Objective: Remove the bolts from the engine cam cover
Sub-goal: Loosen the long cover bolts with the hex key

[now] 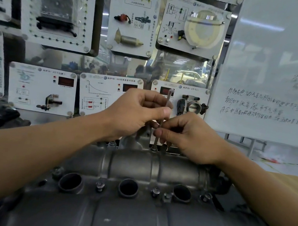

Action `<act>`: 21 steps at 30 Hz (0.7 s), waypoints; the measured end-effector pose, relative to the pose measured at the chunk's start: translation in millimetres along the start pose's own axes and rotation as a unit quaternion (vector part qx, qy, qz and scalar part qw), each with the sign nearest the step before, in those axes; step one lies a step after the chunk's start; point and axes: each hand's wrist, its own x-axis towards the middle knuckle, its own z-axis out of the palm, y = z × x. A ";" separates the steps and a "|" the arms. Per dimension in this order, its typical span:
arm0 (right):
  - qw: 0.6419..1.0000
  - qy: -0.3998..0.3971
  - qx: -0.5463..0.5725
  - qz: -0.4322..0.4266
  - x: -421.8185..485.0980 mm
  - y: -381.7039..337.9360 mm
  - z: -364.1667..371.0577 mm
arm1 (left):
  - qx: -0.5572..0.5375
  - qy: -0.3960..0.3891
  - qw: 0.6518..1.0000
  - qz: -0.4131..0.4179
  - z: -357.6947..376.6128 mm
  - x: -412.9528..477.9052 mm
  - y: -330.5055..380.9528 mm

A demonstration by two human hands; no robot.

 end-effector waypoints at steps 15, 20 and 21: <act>0.991 0.084 0.100 -0.016 3.0 4.1 -0.5 | -0.031 0.051 0.998 -0.003 3.4 -0.3 0.7; 0.993 0.063 0.100 -0.025 6.5 5.0 1.1 | -0.022 0.068 0.997 0.008 3.9 -0.3 -2.6; 0.994 0.054 0.096 -0.029 6.3 5.4 1.3 | -0.025 0.068 0.997 0.008 4.1 -0.2 -3.5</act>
